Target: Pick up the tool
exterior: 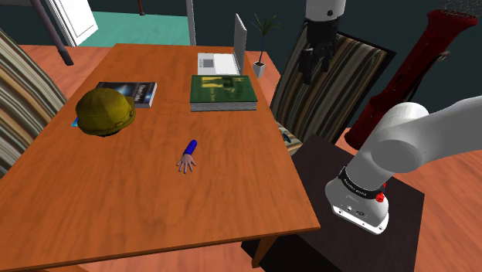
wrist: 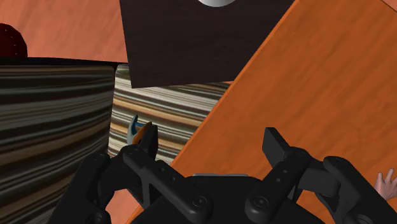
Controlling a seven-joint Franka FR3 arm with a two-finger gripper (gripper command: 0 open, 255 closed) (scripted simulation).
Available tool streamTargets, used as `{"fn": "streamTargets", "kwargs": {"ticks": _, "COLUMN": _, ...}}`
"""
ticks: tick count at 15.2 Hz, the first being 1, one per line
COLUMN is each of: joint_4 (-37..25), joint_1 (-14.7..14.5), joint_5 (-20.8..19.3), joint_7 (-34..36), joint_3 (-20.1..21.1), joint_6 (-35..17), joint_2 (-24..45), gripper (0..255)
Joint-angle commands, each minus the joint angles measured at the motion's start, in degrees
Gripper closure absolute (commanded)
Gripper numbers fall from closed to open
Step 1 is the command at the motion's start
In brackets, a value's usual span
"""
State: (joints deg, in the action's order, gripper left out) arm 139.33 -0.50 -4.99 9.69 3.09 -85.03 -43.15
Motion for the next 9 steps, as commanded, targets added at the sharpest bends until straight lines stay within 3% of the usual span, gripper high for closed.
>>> {"fn": "streamTargets", "kwargs": {"ticks": 1, "joint_4": 0.0, "joint_1": 0.0, "joint_5": 0.0, "joint_7": 0.0, "joint_3": 0.0, "joint_6": 0.0, "joint_2": 0.0, "gripper": 0}}
{"fn": "streamTargets", "kwargs": {"ticks": 9, "joint_4": 5.79, "joint_1": -1.08, "joint_5": 8.79, "joint_7": 16.88, "joint_3": 9.04, "joint_6": -12.23, "joint_2": 4.04, "gripper": 0}}
